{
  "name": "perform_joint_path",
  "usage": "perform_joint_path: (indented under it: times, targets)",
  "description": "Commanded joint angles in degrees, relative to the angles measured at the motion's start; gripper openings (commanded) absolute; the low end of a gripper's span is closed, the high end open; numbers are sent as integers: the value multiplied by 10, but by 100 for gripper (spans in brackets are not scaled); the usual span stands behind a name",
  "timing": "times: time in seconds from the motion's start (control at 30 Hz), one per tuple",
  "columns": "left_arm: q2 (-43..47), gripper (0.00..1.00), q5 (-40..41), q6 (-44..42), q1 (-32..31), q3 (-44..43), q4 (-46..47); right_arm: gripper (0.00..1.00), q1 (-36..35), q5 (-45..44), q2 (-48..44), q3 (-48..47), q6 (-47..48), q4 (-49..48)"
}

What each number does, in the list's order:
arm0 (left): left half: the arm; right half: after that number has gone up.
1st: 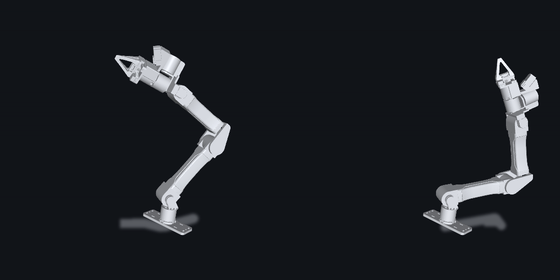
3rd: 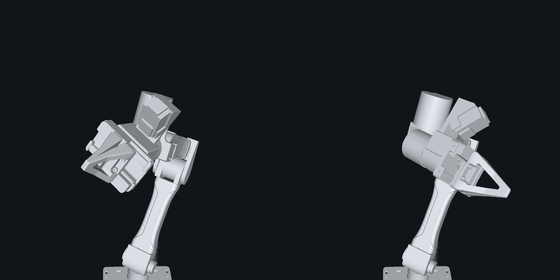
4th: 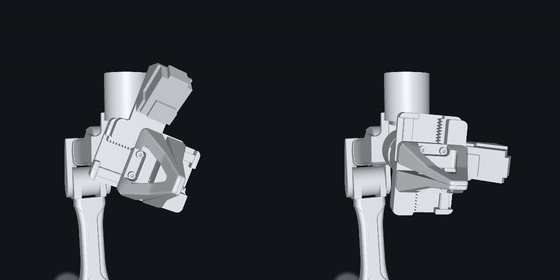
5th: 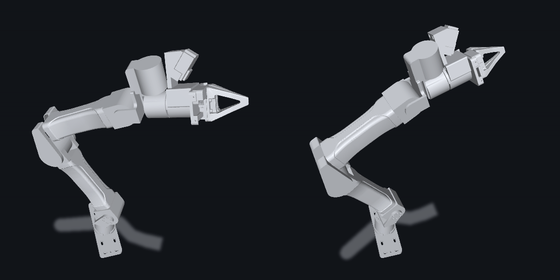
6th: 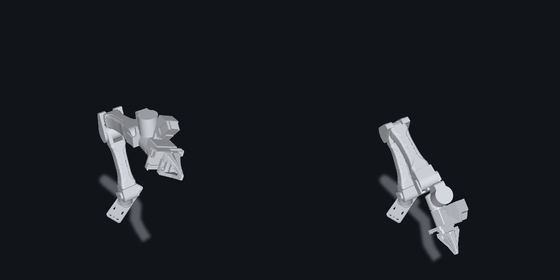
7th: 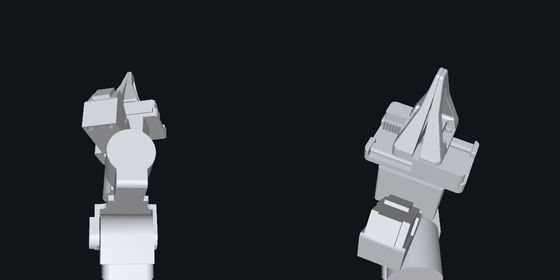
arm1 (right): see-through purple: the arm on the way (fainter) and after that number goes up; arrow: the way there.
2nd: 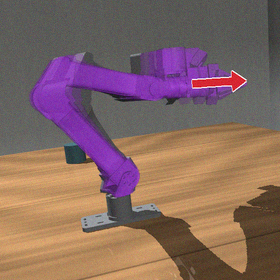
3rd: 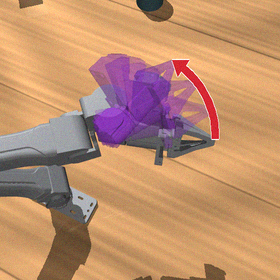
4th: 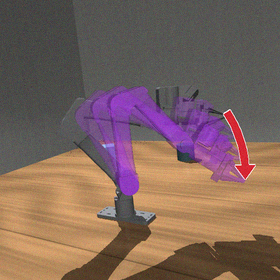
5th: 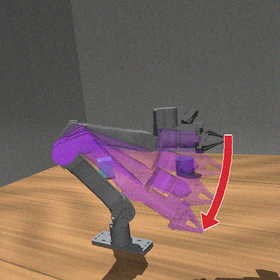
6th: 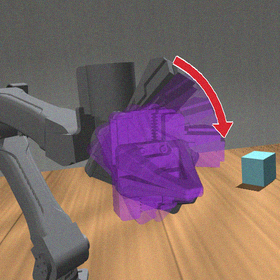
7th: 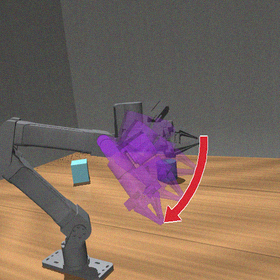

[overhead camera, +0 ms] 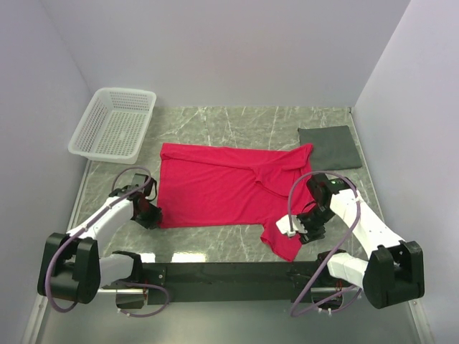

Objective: Fold and stack the t-shirts

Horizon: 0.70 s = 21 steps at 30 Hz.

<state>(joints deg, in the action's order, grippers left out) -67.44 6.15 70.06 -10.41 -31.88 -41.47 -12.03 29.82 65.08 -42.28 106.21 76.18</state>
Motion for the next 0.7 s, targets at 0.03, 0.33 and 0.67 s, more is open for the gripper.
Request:
perform_joint_path:
  times: [0.03,0.33,0.67]
  targets:
    - [-7,12,8,-4,13,7,42,52,-5,-25,-19,4,15,64]
    - [22,1,-21,-28,24,13,69,55,-33,-60,-7,4,47,65]
    - [35,1,-44,-33,25,17,82,57,-209,-58,40,1,23,39]
